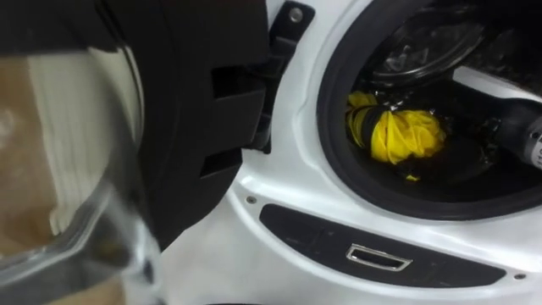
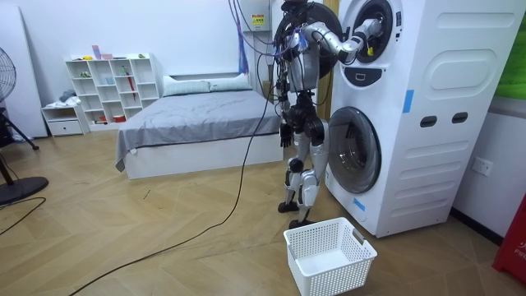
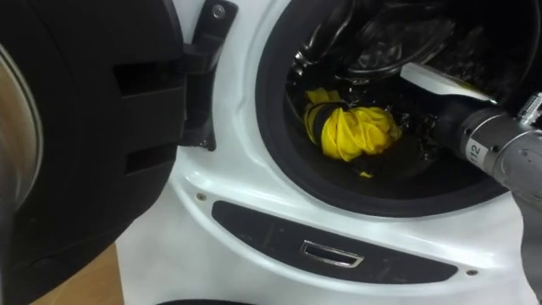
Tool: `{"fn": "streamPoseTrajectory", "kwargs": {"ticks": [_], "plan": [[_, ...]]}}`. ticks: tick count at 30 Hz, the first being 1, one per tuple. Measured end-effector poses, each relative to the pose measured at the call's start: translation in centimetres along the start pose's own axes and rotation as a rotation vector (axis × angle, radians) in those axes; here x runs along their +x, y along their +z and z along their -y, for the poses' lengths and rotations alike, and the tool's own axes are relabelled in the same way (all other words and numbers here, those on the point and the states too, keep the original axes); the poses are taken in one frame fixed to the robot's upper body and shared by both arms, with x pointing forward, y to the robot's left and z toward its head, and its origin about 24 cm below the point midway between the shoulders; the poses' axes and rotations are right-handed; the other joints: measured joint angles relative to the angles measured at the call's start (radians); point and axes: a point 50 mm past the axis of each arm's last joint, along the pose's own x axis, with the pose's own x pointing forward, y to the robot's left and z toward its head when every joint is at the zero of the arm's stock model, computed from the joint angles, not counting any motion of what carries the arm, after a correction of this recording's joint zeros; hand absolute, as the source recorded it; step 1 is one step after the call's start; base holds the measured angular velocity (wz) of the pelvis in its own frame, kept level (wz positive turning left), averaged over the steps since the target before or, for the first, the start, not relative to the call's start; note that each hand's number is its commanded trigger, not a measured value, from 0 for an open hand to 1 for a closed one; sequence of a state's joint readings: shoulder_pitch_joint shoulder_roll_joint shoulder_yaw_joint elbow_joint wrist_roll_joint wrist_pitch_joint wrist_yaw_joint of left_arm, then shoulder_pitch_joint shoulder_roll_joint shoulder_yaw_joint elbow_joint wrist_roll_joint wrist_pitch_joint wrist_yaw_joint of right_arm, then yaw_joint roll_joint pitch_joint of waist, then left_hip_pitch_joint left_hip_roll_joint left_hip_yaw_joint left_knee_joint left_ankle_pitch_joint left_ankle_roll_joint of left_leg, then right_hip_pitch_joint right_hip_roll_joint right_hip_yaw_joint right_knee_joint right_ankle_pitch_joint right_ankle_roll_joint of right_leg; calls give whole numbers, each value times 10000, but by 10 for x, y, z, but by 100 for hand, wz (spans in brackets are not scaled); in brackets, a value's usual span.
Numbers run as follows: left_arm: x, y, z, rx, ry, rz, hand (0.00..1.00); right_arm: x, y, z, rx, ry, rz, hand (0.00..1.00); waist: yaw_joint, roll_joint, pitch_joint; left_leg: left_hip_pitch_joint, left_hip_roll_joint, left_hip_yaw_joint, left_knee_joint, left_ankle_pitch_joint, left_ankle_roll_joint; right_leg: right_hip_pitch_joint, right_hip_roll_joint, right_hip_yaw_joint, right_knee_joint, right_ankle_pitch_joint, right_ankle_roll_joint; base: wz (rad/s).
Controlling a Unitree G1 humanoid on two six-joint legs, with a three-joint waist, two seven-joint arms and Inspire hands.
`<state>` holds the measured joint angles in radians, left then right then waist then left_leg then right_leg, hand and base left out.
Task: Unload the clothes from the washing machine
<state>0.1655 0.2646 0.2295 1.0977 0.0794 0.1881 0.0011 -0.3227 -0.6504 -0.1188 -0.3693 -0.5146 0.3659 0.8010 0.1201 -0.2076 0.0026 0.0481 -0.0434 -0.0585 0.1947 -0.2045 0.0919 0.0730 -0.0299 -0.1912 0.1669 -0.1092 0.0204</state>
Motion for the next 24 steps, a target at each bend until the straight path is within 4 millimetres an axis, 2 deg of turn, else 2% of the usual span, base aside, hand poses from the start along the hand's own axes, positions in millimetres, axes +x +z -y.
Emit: {"fn": "streamPoseTrajectory", "kwargs": {"ticks": [7,11,13,15,18,20,22,23,24], "plan": [[0,2,-1,11,257,161,0,-1,1,-1,73,-176,155,100,-2,18,14,11,-5,35,0,-1,0,12,-4,14,0,-2,2,-1],[0,3,5,-2,181,318,0,-5,11,2,-150,-681,548,100,121,219,140,2,3,279,-55,-1,1,-108,-14,152,5,-3,3,-18],[0,-1,8,-240,130,321,0,-8,17,3,-281,-917,788,100,109,340,94,-14,11,356,-79,0,2,-194,-10,229,17,-8,10,-15],[-1,-5,10,-353,161,302,0,-11,22,3,-411,-1119,1035,100,73,442,81,-17,31,414,-102,1,-1,-211,6,252,9,-13,15,-7],[-2,-16,13,-435,185,150,0,-17,34,3,-381,-1490,1656,100,-95,588,-3,60,99,572,-113,7,-12,-223,66,525,13,-13,15,-10],[-3,-26,17,-589,168,-64,0,-26,38,3,-120,-1735,2339,100,-112,724,-11,194,144,763,-213,10,-18,-214,100,603,14,-15,12,-21],[-3,-28,17,-641,186,-109,0,-31,39,0,126,-1813,2799,100,-212,739,-16,239,169,798,-244,19,-37,-200,117,647,10,-16,9,-5],[-3,-31,17,-671,238,-118,0,-33,40,-3,571,-1788,3269,100,-359,790,19,276,183,792,-268,26,-49,-162,123,662,9,-16,9,0],[-3,-31,17,-677,253,-96,0,-35,40,-5,871,-1826,3488,100,-385,786,17,289,187,784,-280,27,-53,-149,129,689,9,-16,9,-4]]}}
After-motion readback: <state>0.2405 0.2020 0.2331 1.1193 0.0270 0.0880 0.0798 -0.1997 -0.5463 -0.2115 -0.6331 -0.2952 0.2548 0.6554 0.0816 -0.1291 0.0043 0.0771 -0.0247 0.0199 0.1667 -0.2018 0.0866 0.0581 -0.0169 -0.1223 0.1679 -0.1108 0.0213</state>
